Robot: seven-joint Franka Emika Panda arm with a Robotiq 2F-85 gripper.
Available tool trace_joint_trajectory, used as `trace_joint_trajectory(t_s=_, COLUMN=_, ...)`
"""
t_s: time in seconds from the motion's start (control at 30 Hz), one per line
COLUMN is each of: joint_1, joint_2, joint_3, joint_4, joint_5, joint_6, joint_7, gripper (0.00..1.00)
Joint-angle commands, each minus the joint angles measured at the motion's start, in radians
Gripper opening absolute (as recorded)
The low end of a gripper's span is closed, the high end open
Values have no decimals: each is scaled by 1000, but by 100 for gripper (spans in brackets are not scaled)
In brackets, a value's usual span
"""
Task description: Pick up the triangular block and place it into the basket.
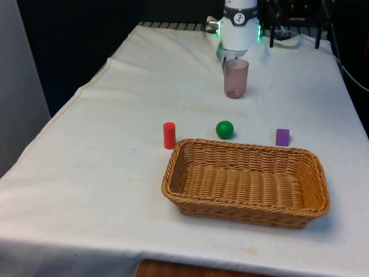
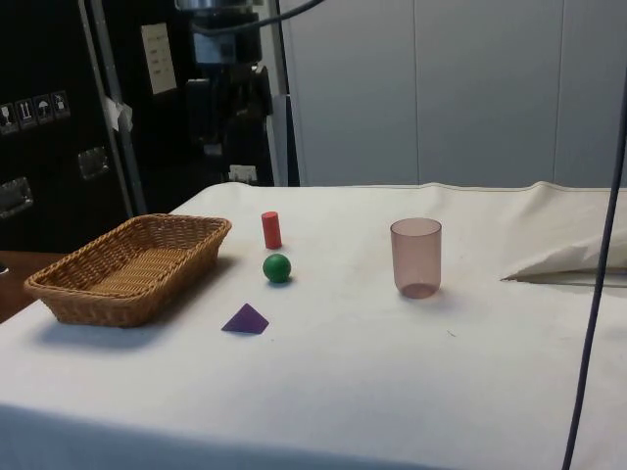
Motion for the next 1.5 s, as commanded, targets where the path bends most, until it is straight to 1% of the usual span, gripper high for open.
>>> trace_joint_trajectory(t_s=0.0, joint_1=5, joint_2=19, joint_3=6, joint_4=11, joint_5=-18, joint_6=17, joint_7=24, gripper=100)
trace_joint_trajectory(t_s=0.03, joint_1=5, joint_2=35, joint_3=14, joint_4=19, joint_5=-26, joint_6=30, joint_7=38, gripper=100)
trace_joint_trajectory(t_s=0.07, joint_1=0, joint_2=24, joint_3=14, joint_4=12, joint_5=-12, joint_6=20, joint_7=20, gripper=100)
trace_joint_trajectory(t_s=0.1, joint_1=5, joint_2=42, joint_3=18, joint_4=23, joint_5=-30, joint_6=36, joint_7=44, gripper=100)
trace_joint_trajectory(t_s=0.3, joint_1=5, joint_2=100, joint_3=40, joint_4=48, joint_5=-50, joint_6=78, joint_7=84, gripper=100)
trace_joint_trajectory(t_s=0.33, joint_1=5, joint_2=108, joint_3=42, joint_4=50, joint_5=-51, joint_6=85, joint_7=87, gripper=100)
trace_joint_trajectory(t_s=0.37, joint_1=0, joint_2=99, joint_3=44, joint_4=47, joint_5=-39, joint_6=75, joint_7=72, gripper=100)
trace_joint_trajectory(t_s=0.4, joint_1=5, joint_2=116, joint_3=44, joint_4=53, joint_5=-52, joint_6=90, joint_7=90, gripper=100)
trace_joint_trajectory(t_s=0.43, joint_1=6, joint_2=128, joint_3=48, joint_4=51, joint_5=-54, joint_6=107, joint_7=96, gripper=100)
trace_joint_trajectory(t_s=0.5, joint_1=7, joint_2=133, joint_3=50, joint_4=50, joint_5=-54, joint_6=114, joint_7=98, gripper=100)
trace_joint_trajectory(t_s=0.53, joint_1=7, joint_2=144, joint_3=54, joint_4=43, joint_5=-55, joint_6=135, joint_7=102, gripper=100)
trace_joint_trajectory(t_s=0.63, joint_1=5, joint_2=158, joint_3=58, joint_4=32, joint_5=-58, joint_6=161, joint_7=105, gripper=100)
trace_joint_trajectory(t_s=0.67, joint_1=2, joint_2=157, joint_3=61, joint_4=39, joint_5=-47, joint_6=143, joint_7=93, gripper=100)
trace_joint_trajectory(t_s=0.7, joint_1=5, joint_2=162, joint_3=59, joint_4=27, joint_5=-58, joint_6=171, joint_7=104, gripper=100)
trace_joint_trajectory(t_s=0.77, joint_1=3, joint_2=174, joint_3=58, joint_4=13, joint_5=-59, joint_6=196, joint_7=99, gripper=100)
trace_joint_trajectory(t_s=0.93, joint_1=-1, joint_2=194, joint_3=48, joint_4=-6, joint_5=-64, joint_6=227, joint_7=84, gripper=100)
trace_joint_trajectory(t_s=0.97, joint_1=1, joint_2=189, joint_3=53, joint_4=2, joint_5=-56, joint_6=208, joint_7=86, gripper=100)
trace_joint_trajectory(t_s=1.0, joint_1=-1, joint_2=197, joint_3=45, joint_4=-9, joint_5=-64, joint_6=232, joint_7=80, gripper=100)
trace_joint_trajectory(t_s=1.13, joint_1=-1, joint_2=213, joint_3=26, joint_4=-25, joint_5=-65, joint_6=262, joint_7=59, gripper=100)
trace_joint_trajectory(t_s=1.2, joint_1=-3, joint_2=219, joint_3=18, joint_4=-31, joint_5=-64, joint_6=274, joint_7=50, gripper=100)
trace_joint_trajectory(t_s=1.23, joint_1=0, joint_2=216, joint_3=22, joint_4=-25, joint_5=-56, joint_6=255, joint_7=51, gripper=100)
trace_joint_trajectory(t_s=1.27, joint_1=-2, joint_2=221, joint_3=14, joint_4=-34, joint_5=-64, joint_6=279, joint_7=46, gripper=100)
trace_joint_trajectory(t_s=1.33, joint_1=3, joint_2=230, joint_3=3, joint_4=-41, joint_5=-68, joint_6=298, joint_7=43, gripper=100)
trace_joint_trajectory(t_s=1.47, joint_1=9, joint_2=246, joint_3=1, joint_4=-39, joint_5=-77, joint_6=322, joint_7=53, gripper=100)
